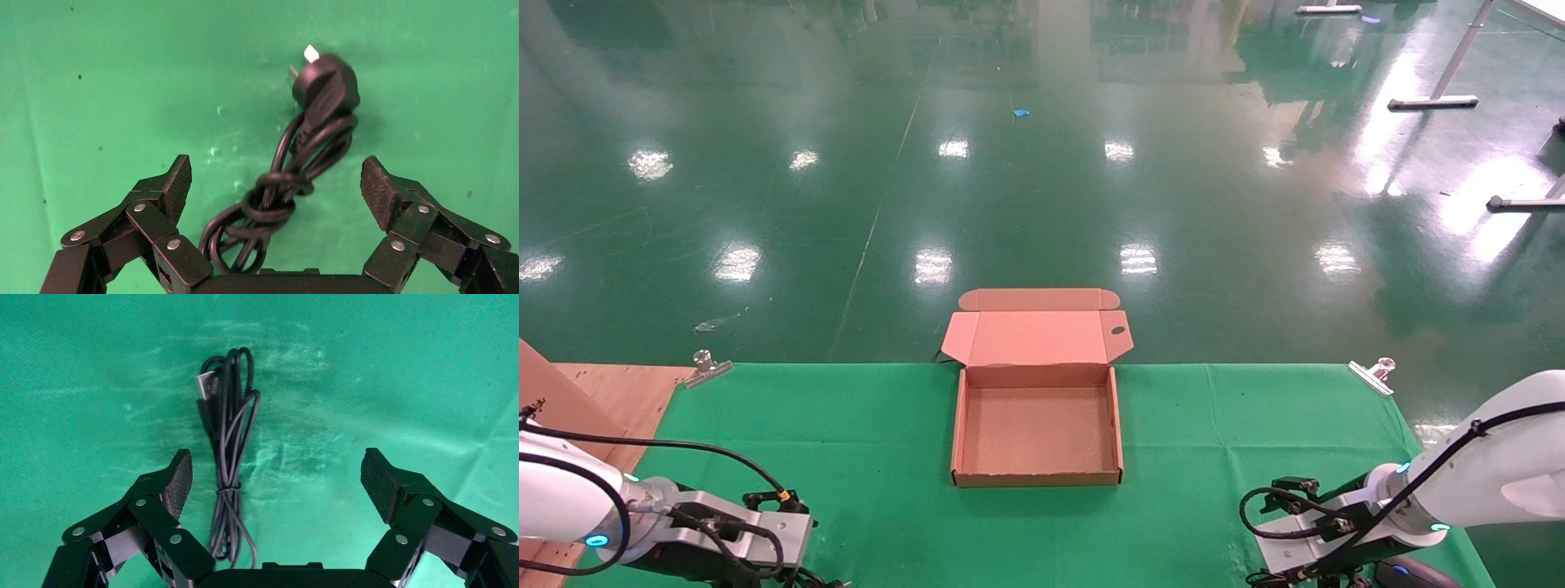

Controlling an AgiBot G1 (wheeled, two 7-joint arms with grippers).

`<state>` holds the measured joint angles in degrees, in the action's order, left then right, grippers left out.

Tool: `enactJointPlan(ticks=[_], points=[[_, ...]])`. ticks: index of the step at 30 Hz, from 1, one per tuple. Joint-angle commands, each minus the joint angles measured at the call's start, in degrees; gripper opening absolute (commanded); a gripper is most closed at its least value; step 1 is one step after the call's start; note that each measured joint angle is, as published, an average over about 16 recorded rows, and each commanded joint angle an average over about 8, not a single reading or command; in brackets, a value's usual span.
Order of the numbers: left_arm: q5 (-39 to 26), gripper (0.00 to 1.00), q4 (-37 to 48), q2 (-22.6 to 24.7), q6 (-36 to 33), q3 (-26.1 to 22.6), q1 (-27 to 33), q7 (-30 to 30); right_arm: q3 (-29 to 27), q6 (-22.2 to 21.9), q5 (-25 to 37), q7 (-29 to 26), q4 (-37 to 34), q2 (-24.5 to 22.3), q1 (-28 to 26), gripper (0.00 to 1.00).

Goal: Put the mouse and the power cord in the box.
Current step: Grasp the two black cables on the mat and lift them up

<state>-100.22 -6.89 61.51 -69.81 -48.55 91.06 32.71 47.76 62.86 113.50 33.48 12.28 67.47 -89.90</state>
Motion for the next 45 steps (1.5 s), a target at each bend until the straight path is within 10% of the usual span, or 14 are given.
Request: enactJointPlan(ticks=[1, 5, 12, 25, 45], points=[[0.48, 1.00, 1.19, 0.34, 0.20, 0.32, 0.06, 0.73, -0.15, -0.26, -0.25, 0.97, -1.48, 0.26, -0.20, 1.00], [1.24, 0.79, 2.99, 0.52, 1.09, 0.85, -0.04, 1.31, -0.34, -0.75, -0.56, 2.35, -3.55, 0.59, -0.50, 0.87], [1.30, 0.00, 4.85, 0.87, 3.85, 0.94, -0.11, 1.79, -0.87, -0.62, -1.38, 4.43, -6.17, 0.90, -1.49, 0.06], [0.77, 0.00, 5.91, 1.64, 8.73, 0.63, -0.17, 2.27, -1.47, 0.92, -2.33, 7.33, -8.86, 0.98, -2.64, 0.00], [1.21, 0.00, 6.77, -0.68, -1.43, 0.91, 1.31, 4.64, -1.66, 2.83, -2.65, 8.94, -10.54, 1.24, -3.95, 0.00]])
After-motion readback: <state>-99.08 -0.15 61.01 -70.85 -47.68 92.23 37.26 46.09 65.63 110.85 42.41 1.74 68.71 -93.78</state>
